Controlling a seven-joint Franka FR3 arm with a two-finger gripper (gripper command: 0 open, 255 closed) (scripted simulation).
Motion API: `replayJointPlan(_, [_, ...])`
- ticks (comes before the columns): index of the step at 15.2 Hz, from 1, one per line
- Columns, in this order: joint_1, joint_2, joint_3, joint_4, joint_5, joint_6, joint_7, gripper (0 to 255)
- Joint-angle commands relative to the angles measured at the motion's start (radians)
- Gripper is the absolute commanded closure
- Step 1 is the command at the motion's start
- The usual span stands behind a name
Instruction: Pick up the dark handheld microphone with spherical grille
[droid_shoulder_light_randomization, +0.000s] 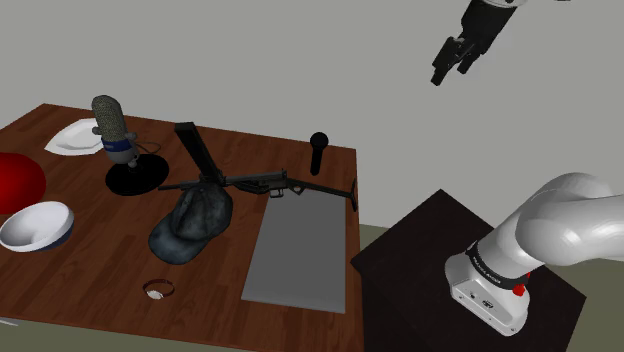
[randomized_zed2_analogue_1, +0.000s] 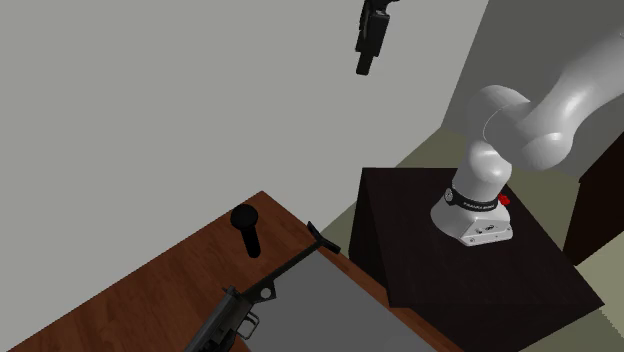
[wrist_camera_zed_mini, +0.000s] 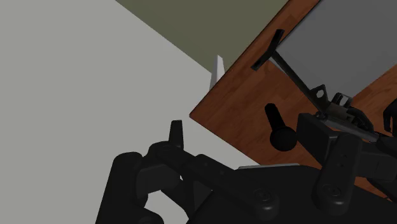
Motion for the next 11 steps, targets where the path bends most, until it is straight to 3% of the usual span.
replayJointPlan(1, [0.0,0.0,0.0,0.0,0.0,0.0,0.0,0])
replayJointPlan(11, [0.005,0.295,0.054,-0.003,0.053,0.247,0.128,0])
